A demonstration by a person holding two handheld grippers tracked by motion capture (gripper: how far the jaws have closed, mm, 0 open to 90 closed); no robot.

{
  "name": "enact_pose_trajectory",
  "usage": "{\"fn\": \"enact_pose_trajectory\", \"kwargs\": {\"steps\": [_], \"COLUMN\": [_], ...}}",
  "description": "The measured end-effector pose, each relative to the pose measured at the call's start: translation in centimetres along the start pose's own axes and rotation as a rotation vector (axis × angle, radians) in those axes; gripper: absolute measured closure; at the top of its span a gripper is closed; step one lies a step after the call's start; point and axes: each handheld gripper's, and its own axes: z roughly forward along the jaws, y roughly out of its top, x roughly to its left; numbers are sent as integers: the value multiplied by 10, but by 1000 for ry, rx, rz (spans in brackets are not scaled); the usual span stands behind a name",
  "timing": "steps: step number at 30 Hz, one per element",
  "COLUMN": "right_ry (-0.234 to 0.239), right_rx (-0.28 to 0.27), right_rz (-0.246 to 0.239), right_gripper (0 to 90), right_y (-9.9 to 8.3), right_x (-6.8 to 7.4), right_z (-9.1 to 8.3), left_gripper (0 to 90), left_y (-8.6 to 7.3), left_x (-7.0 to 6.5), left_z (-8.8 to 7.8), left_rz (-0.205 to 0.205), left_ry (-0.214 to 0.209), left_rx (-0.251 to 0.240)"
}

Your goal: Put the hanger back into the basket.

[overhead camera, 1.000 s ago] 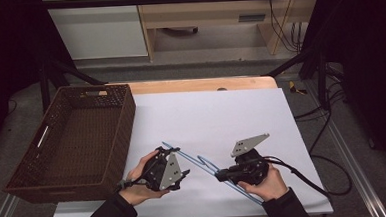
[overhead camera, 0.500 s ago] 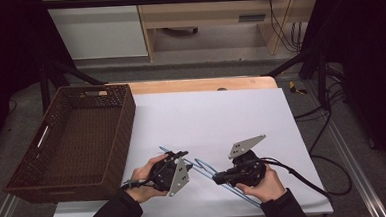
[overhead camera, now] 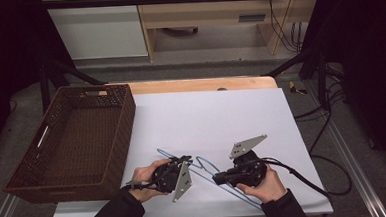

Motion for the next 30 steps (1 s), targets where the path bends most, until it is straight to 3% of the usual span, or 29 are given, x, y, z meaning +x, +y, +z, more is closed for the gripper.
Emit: {"fn": "enact_pose_trajectory", "kwargs": {"steps": [2,5,6,10,16,20,24,26,30], "right_ry": [-2,-9,-13,-26,-47,-74,-149,-194,-273], "right_rx": [-5,-8,-6,-5,-16,-50,-100,-118,-205], "right_rz": [0,0,0,1,-13,-29,-42,-47,-72], "right_gripper": [877,875,874,871,856,796,676,640,527], "right_y": [0,1,1,1,1,1,1,1,-3], "right_x": [0,0,-1,-1,-1,-1,-3,-3,-5], "right_z": [0,-2,-2,-3,-5,-9,-21,-30,-47], "left_gripper": [825,837,841,856,864,865,866,867,867], "left_y": [0,0,0,2,3,4,4,4,3], "left_x": [0,0,-1,-3,-2,0,4,8,13], "left_z": [-1,-3,-2,-3,-5,-6,-10,-13,-15], "left_rz": [-1,32,17,35,28,-9,-60,-68,-137], "left_ry": [0,-1,-4,-20,-38,-50,-46,-46,-34], "left_rx": [-3,18,7,29,42,73,88,109,123]}}
